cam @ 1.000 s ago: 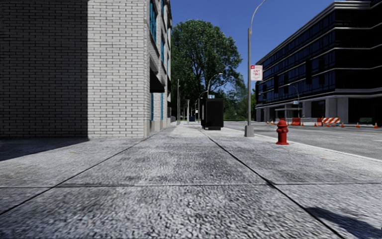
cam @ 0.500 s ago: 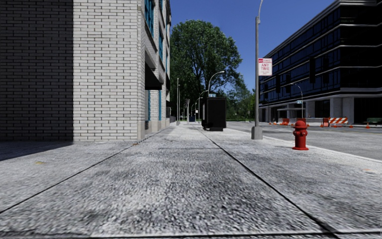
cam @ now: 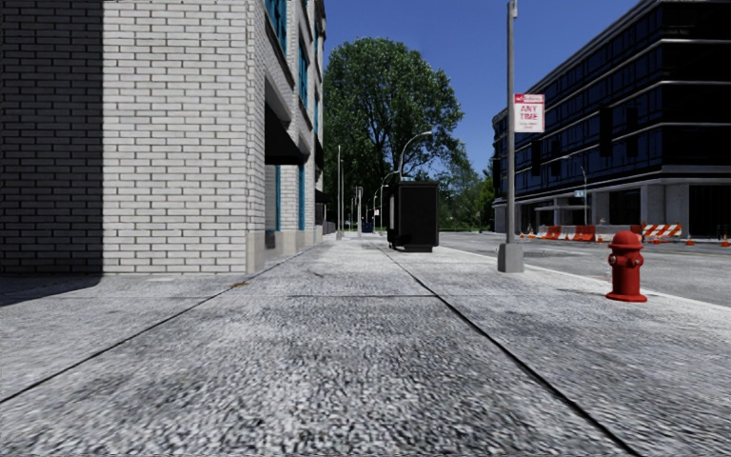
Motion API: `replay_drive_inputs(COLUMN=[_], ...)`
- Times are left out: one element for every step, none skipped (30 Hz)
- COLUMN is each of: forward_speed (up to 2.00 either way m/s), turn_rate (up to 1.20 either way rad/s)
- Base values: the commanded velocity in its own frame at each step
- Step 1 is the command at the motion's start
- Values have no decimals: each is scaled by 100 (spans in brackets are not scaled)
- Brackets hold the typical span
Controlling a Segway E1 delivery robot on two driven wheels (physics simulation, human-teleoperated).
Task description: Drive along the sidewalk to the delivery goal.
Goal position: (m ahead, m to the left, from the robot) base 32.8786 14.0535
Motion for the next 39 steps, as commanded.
replay_drive_inputs(forward_speed=[200, 200, 200, 200, 200, 200, 200, 200, 200, 200, 200, 200, 200, 200, 200, 200, 200, 200, 200, 200, 200, 200, 200, 200, 200, 200, 200, 200, 200, 200, 200, 200, 200, 200, 200, 200, 200, 200, 200], turn_rate=[0, 0, 0, 0, 0, 0, 0, 0, 0, 0, 0, 0, 0, 0, 0, 0, 0, 0, 0, 0, 0, 0, 0, 0, 0, 0, 0, 0, 0, 0, 0, 0, 0, 0, 0, 0, 0, 0, 0])
